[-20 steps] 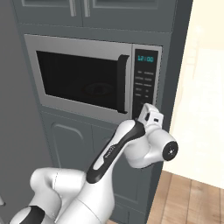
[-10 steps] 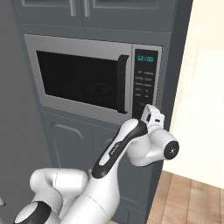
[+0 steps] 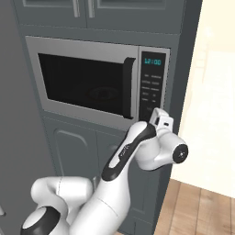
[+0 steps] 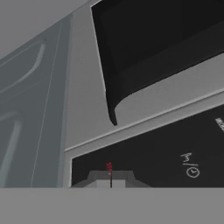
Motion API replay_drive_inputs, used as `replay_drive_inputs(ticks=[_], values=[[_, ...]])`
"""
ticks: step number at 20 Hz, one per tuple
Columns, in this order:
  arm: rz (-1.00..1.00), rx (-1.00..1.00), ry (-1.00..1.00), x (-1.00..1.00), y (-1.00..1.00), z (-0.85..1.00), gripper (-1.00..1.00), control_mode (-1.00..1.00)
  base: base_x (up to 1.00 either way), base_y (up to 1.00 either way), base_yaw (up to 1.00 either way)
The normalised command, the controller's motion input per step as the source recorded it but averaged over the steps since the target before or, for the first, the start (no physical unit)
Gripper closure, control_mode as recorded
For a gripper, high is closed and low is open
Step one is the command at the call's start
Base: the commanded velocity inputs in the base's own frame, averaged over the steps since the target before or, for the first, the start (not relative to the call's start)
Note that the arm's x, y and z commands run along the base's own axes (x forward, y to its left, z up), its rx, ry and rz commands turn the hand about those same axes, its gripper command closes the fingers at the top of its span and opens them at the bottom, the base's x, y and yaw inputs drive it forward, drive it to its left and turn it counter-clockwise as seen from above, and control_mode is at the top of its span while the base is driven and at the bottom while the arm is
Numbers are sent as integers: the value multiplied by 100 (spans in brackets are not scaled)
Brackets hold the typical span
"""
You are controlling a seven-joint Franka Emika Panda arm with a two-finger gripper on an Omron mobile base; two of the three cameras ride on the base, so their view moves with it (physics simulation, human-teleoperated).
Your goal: Transport the steak from the fridge to the microwave and turn on the microwave.
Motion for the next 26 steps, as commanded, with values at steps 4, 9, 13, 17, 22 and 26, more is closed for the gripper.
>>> replay_drive_inputs(ticks=[4,9,13,17,22,26], values=[[0,-2,0,17,-8,-9,100,-100,0,0,0],[0,-4,0,15,-7,-11,100,-100,0,0,0],[0,-2,0,15,-7,-4,100,-100,0,0,0],[0,-1,0,16,-10,0,100,-100,0,0,0],[0,-2,0,12,-9,-6,100,-100,0,0,0],[0,-5,0,11,-3,-12,100,-100,0,0,0]])
